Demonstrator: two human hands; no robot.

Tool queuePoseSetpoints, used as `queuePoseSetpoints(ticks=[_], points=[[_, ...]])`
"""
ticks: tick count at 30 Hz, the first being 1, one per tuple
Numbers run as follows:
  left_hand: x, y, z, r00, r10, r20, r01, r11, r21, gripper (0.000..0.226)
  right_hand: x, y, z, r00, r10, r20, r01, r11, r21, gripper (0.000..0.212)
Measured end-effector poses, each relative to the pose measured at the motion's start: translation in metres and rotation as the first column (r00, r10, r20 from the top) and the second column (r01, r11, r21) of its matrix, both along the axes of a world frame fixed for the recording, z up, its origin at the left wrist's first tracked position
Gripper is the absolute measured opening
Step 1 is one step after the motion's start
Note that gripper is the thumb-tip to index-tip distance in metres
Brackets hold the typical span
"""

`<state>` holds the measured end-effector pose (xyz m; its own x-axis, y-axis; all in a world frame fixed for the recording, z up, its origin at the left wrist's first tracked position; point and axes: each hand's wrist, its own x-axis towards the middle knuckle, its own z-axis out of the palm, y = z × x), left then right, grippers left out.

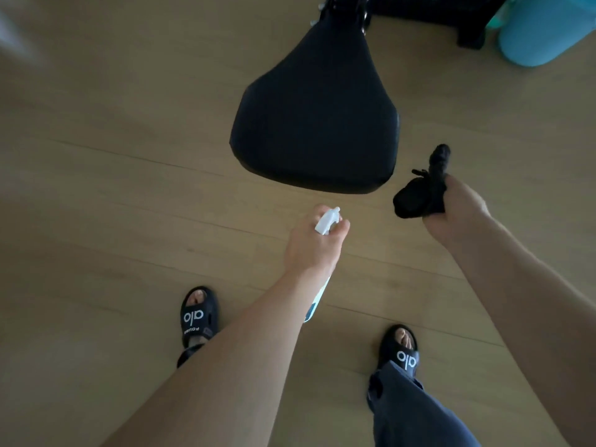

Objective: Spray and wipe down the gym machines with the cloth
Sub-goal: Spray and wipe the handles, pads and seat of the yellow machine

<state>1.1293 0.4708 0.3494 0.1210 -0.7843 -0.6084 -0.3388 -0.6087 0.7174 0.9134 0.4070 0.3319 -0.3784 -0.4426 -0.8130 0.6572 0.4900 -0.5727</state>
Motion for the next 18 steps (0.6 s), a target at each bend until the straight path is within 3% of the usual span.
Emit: queuePoseSetpoints(ticks=[3, 7, 13, 18], points=[[-0.017, -0.005, 0.008, 0.998, -0.056, 0.036, 0.056, 0.998, 0.008, 0.022, -0.008, 0.003, -0.003, 0.993, -0.067, 0.101, 0.07, 0.997, -0.031, 0.034], [-0.033, -0.006, 0.011, 0.999, -0.028, 0.045, 0.026, 0.999, 0.045, 0.067, -0.018, 0.007, 0.011, 0.988, -0.082, 0.131, 0.092, 0.993, -0.074, 0.03], [-0.028, -0.002, 0.011, 0.997, 0.075, 0.031, -0.077, 0.995, 0.064, 0.066, -0.015, 0.007, 0.033, 0.984, -0.096, 0.153, 0.116, 0.985, -0.131, 0.019], [0.025, -0.014, 0.021, 0.968, 0.228, 0.104, -0.244, 0.949, 0.201, 0.07, 0.034, 0.001, 0.032, 0.993, -0.053, 0.107, 0.057, 0.998, -0.036, 0.014]])
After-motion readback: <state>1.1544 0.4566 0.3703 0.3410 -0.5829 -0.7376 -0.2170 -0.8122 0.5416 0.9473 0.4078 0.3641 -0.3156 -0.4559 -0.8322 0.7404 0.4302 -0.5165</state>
